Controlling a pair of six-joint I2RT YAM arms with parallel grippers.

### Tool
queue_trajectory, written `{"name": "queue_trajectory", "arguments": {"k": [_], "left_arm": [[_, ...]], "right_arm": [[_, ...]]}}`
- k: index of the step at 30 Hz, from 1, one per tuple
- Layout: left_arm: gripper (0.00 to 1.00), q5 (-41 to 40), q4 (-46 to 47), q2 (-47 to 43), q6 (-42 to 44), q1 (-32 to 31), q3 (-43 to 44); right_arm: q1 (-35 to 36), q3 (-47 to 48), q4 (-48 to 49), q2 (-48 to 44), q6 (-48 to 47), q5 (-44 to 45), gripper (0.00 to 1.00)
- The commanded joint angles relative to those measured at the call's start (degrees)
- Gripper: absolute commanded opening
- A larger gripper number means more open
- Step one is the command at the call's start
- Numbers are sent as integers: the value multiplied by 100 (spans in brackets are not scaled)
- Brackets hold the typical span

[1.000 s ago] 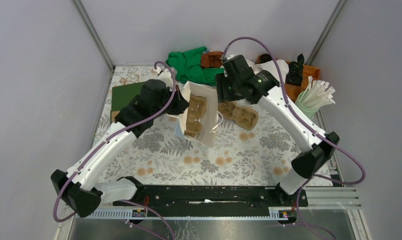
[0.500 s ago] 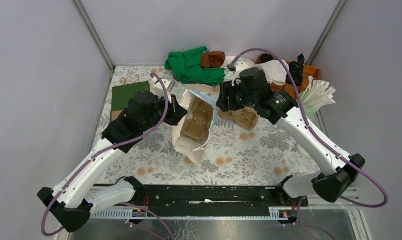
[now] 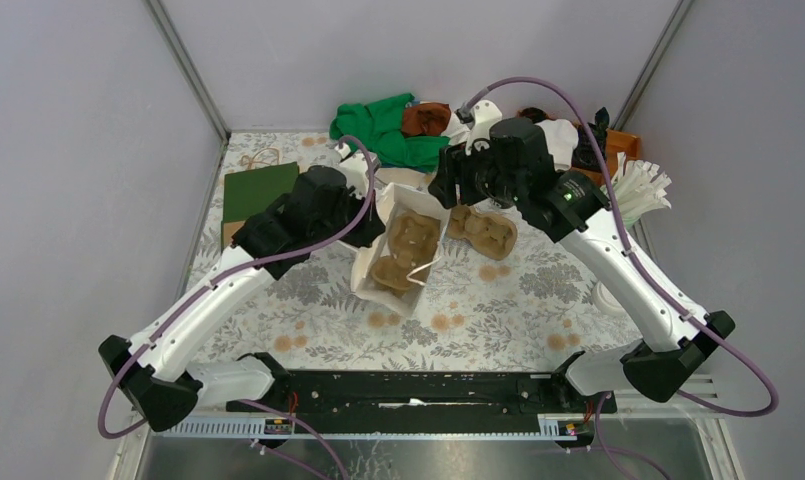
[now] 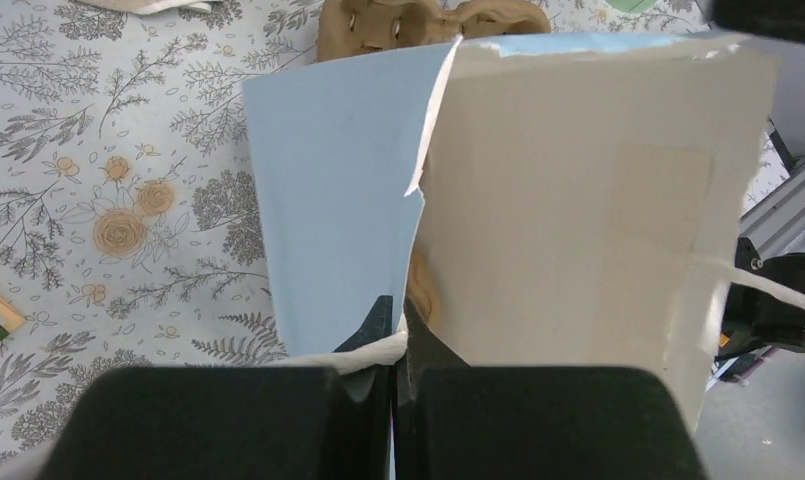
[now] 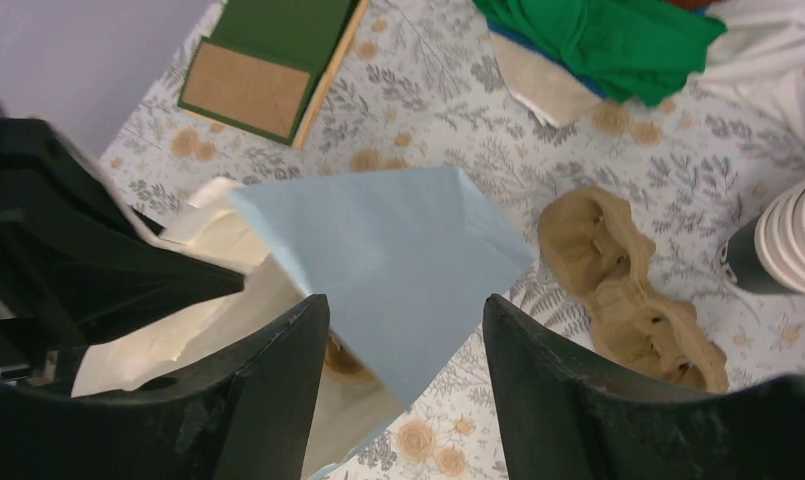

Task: Pack the takeout coffee

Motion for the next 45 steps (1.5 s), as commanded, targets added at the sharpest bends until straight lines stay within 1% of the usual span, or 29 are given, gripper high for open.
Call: {"name": "queue_trajectory", "arguments": {"k": [1,3,4,8,10,11,15,18,20,22,26,29,31,32,33,36,37,39,43,44,45], "left_arm": [[0,202,-479,382,161,111,903],[0,393,-1101,890,236,190,1549],[0,473,-1280,1042,265,208,1710],[0,780,-1629,1358,133,470,1977],[0,957,-1733,1477,23,673,2078],[2,1049,-1804,1558,-1,759,2180],[15,1177,-2179,1999,129,872,2769],[32,1060,-2431,2280,174,872,3148],[45,958,-2548,2371,152,872,3373],[54,842,-2591,2375,85,872,3615],[63,869,-2701,2306,-144,876,4047],[66,1029,-2805,2171,-405,872,4170],[69,1157,-2804,2012,-554,872,4131],[69,1217,-2807,1926,-628,876,4120],[69,1250,-2807,1841,-713,872,4092],[70,1172,-2809,1546,-940,876,3931],[71,1046,-2827,1427,-1022,872,3860],[74,639,-3006,1223,-1166,872,3756],[84,-155,-3537,964,-1218,872,3599],[86,-242,-3573,918,-1187,874,3480],[93,-264,-3589,901,-1145,872,3363]], "right_arm": [[22,511,-118,66,-318,-265,65],[28,678,-184,126,-388,-405,64],[37,751,-221,159,-431,-509,63],[139,1079,-384,337,-635,-857,55],[282,1193,-442,431,-790,-916,48],[403,1223,-450,468,-862,-910,46],[710,1174,-283,594,-949,-812,31],[751,1187,-132,722,-901,-647,20],[749,1198,-45,773,-894,-506,18],[741,1194,-30,806,-924,-431,17],[741,1127,-130,821,-946,-559,14],[736,1028,-143,809,-858,-500,6],[742,911,-16,755,-798,-419,2],[733,839,62,717,-741,-238,1],[733,811,125,689,-638,-86,0],[652,803,138,677,-235,1005,0],[583,902,-16,742,-71,1254,3],[375,1245,-451,962,246,1377,15],[-31,1971,-1446,1454,738,1504,19],[-84,1994,-1527,1490,792,1597,21],[-144,2001,-1590,1497,872,1715,27]]}}
